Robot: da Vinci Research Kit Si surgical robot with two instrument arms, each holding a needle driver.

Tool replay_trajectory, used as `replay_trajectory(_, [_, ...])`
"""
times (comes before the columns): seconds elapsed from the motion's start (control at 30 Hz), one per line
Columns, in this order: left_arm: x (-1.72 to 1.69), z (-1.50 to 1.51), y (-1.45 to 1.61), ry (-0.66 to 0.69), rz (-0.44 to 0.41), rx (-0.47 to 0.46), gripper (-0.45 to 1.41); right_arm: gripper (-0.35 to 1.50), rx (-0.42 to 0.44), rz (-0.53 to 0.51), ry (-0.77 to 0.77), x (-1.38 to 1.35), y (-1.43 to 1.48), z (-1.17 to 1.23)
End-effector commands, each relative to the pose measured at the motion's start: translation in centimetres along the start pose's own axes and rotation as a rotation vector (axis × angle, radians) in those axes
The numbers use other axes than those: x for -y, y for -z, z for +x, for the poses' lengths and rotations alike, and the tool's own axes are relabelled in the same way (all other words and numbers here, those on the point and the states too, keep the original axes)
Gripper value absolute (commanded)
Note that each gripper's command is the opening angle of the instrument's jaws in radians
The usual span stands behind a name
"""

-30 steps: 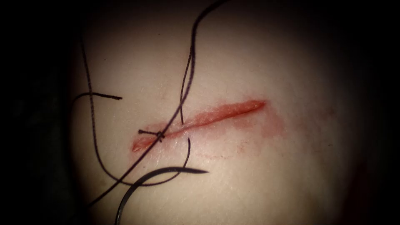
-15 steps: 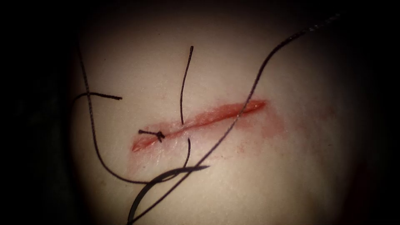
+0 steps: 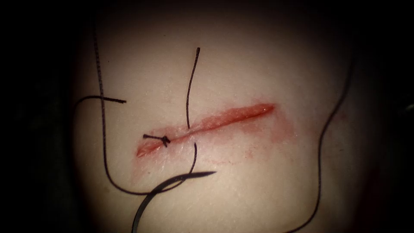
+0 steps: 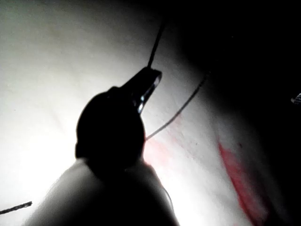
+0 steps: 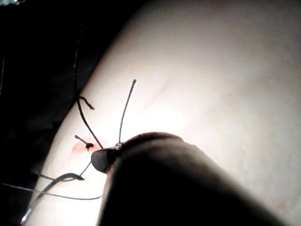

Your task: Wound Closure

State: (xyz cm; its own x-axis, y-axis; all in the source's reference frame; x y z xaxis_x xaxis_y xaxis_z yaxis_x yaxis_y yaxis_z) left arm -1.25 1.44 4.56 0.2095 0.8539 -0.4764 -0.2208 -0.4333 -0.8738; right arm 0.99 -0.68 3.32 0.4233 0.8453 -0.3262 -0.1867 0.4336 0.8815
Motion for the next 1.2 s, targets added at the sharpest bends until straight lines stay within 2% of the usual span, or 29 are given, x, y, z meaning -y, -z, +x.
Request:
replay_trajectory(0.03, [0.03,-0.05,-0.07,0.000,-0.003,0.002,-0.45,0.51,-0.017,0.004,-0.001,-0.10,-0.01,0.12])
replay_trajectory(0.07, [0.02,-0.07,-0.09,0.000,-0.006,0.014,-0.45,0.57,-0.033,0.014,0.005,-0.12,0.02,0.16])
replay_trajectory(0.1, [0.02,-0.08,-0.11,-0.001,-0.007,0.024,-0.45,0.73,-0.046,0.016,0.022,-0.13,0.03,0.19])
replay_trajectory(0.13, [0.02,-0.11,-0.12,-0.002,-0.008,0.034,-0.45,0.96,-0.060,0.016,0.021,-0.12,0.04,0.23])
replay_trajectory(0.23, [0.04,-0.22,-0.17,-0.012,0.041,0.073,-0.45,1.06,-0.118,0.042,0.040,-0.01,0.07,0.39])
replay_trajectory(0.27, [0.05,-0.26,-0.19,-0.018,0.072,0.086,-0.45,0.99,-0.137,0.053,0.046,0.04,0.08,0.43])
replay_trajectory(0.3, [0.06,-0.29,-0.20,-0.021,0.087,0.094,-0.45,0.61,-0.158,0.066,0.039,0.10,0.08,0.47])
replay_trajectory(0.37, [0.08,-0.33,-0.22,-0.025,0.085,0.101,-0.45,0.59,-0.171,0.064,0.037,0.20,0.03,0.52])
replay_trajectory(0.4, [0.09,-0.35,-0.24,-0.009,0.076,0.105,-0.45,0.47,-0.175,0.059,0.034,0.25,-0.03,0.55])
replay_trajectory(0.43, [0.09,-0.36,-0.25,-0.003,0.071,0.108,-0.45,0.09,-0.179,0.054,0.044,0.28,-0.09,0.58])
replay_trajectory(0.47, [0.08,-0.36,-0.26,-0.002,0.069,0.109,-0.45,-0.21,-0.180,0.054,0.054,0.30,-0.17,0.62])
replay_trajectory(0.5, [0.06,-0.36,-0.27,-0.001,0.071,0.111,-0.45,-0.35,-0.182,0.055,0.052,0.32,-0.30,0.68])
replay_trajectory(0.57, [0.02,-0.36,-0.29,0.002,0.049,0.110,-0.45,-0.35,-0.190,0.045,0.052,0.32,-0.52,0.75])
replay_trajectory(0.63, [-0.03,-0.34,-0.31,0.015,-0.018,0.104,-0.45,-0.35,-0.199,0.029,0.057,0.29,-0.76,0.77])
replay_trajectory(0.7, [-0.09,-0.31,-0.34,0.040,-0.094,0.103,-0.45,-0.35,-0.200,0.024,0.068,0.23,-0.96,0.73])
replay_trajectory(0.83, [-0.23,-0.28,-0.41,0.072,-0.176,0.086,-0.45,-0.35,-0.179,0.049,0.137,0.03,-1.44,0.55])
replay_trajectory(1.0, [-0.31,-0.31,-0.57,0.070,-0.157,0.069,-0.45,-0.35,-0.210,0.042,0.218,-0.27,-2.26,0.34])
replay_trajectory(1.2, [-0.23,-0.30,-0.73,0.037,-0.118,0.040,-0.45,-0.35,-0.379,0.081,0.290,-0.58,-3.08,0.25])
